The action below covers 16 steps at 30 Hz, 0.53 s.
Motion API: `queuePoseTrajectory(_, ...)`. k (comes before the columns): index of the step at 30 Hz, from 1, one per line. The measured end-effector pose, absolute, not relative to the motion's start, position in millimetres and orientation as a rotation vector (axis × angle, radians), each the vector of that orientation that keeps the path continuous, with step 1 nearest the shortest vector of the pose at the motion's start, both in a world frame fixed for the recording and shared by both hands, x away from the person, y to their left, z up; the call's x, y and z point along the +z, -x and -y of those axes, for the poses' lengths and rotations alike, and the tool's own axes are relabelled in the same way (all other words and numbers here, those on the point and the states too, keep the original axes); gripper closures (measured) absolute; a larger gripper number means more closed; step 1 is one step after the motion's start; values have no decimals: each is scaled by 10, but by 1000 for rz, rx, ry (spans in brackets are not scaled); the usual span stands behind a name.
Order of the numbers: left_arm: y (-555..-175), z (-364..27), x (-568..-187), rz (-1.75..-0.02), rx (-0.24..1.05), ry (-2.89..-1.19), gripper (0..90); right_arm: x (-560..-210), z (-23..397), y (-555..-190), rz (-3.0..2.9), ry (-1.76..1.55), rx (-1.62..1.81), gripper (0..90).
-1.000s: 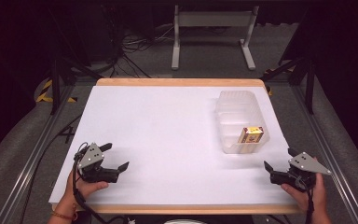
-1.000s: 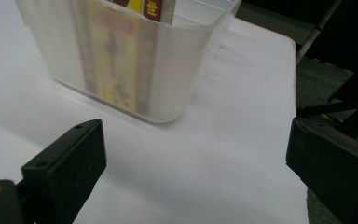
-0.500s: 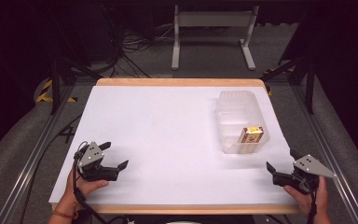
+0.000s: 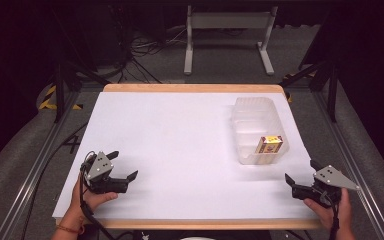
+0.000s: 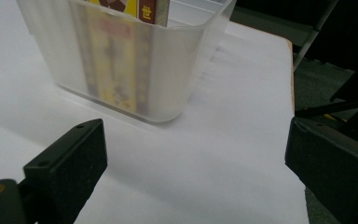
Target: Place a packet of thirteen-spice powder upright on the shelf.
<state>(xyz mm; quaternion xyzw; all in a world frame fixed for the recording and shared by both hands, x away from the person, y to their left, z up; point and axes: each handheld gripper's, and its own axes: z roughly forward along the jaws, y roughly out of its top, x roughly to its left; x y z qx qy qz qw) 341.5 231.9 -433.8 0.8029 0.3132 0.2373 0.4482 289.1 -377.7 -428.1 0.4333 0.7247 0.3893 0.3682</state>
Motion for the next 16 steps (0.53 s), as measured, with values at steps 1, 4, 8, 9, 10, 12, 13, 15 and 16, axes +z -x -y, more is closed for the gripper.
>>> queuePoseTrajectory(1,-3416,-2323,-4339,-778,583,-1984,76,-4283,3769,-2895,-1863,-1106,995,62)
queuePoseTrajectory(4,-3419,-2328,-4339,-778,581,-1983,76,-4285,3759,-2900,-1867,-1106,995,61)
queuePoseTrajectory(8,-3421,-2322,-4343,-780,585,-1989,76,-4282,3753,-2902,-1866,-1098,981,61)
queuePoseTrajectory(9,-3418,-2320,-4339,-778,590,-1991,76,-4282,3750,-2901,-1868,-1096,978,61)
queuePoseTrajectory(10,-3418,-2320,-4339,-778,590,-1991,76,-4282,3750,-2901,-1868,-1096,978,61)
queuePoseTrajectory(12,-3420,-2319,-4332,-773,593,-1990,76,-4280,3745,-2897,-1872,-1082,976,60)
queuePoseTrajectory(13,-3423,-2317,-4332,-771,595,-1991,76,-4277,3745,-2892,-1872,-1079,982,60)
queuePoseTrajectory(15,-3429,-2313,-4339,-777,588,-1994,75,-4270,3742,-2897,-1870,-1087,976,60)
queuePoseTrajectory(16,-3429,-2313,-4339,-777,588,-1994,75,-4270,3742,-2899,-1871,-1084,975,60)
